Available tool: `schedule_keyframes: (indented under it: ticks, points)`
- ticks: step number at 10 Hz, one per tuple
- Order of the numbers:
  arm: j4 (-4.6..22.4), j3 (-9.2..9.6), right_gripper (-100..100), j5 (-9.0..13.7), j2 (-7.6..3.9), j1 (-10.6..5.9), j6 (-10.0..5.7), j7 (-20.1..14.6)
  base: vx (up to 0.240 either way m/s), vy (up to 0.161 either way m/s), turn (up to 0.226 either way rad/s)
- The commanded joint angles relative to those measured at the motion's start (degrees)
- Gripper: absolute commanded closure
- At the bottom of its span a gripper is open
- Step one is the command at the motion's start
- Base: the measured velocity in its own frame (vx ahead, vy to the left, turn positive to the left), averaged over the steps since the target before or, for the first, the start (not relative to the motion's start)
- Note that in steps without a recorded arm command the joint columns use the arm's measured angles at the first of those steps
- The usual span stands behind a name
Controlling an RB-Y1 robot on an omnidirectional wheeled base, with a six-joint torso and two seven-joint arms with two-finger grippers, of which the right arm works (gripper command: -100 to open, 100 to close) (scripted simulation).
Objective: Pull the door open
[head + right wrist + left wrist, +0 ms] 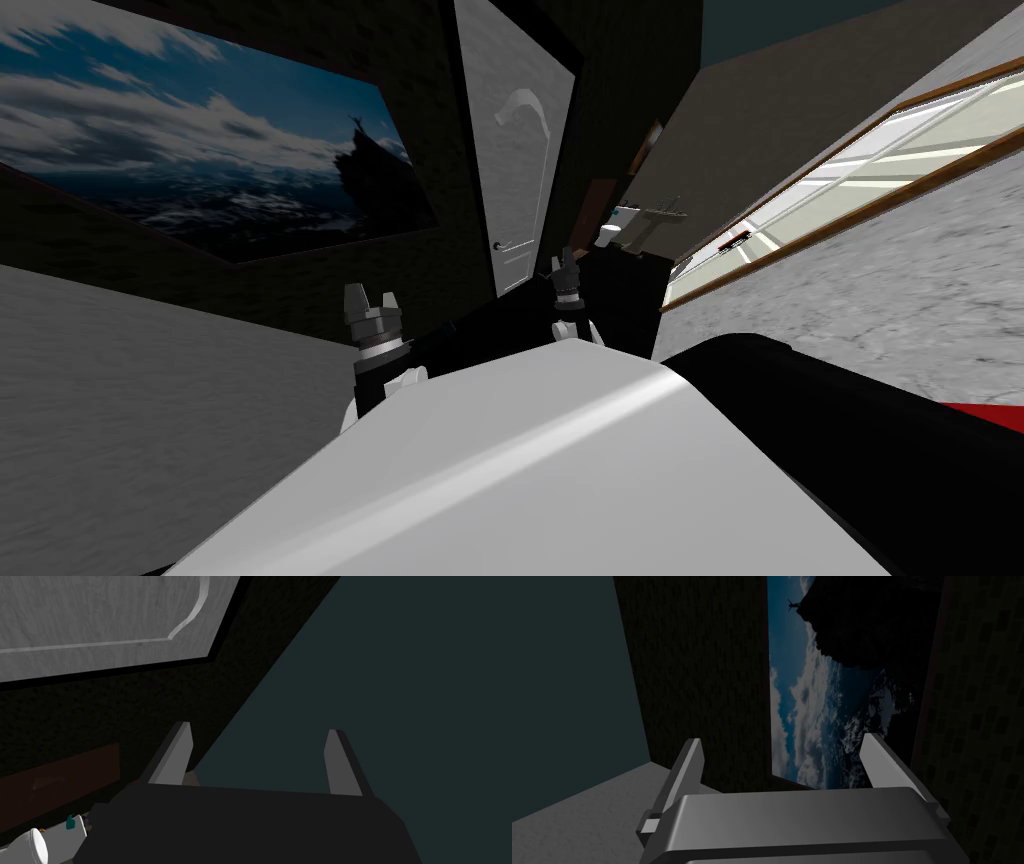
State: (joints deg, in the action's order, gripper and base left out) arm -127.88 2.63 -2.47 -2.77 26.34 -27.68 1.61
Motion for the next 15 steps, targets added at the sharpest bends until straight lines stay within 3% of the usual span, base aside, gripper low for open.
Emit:
schedule_keyframes:
  ticks: [1,5,15]
  points:
    - [1.8,0.0,-100,0.1,-0.24,-0.81,-0.25,-0.1,0.028,-0.008,0.079]
    - [6.0,0.0,-100,0.4,-0.78,-2.76,-0.83,-0.4,0.083,-0.024,0.039]
    - [19.7,-0.01,-100,1.5,-2.38,-9.1,-2.75,-1.3,0.071,-0.033,0.056]
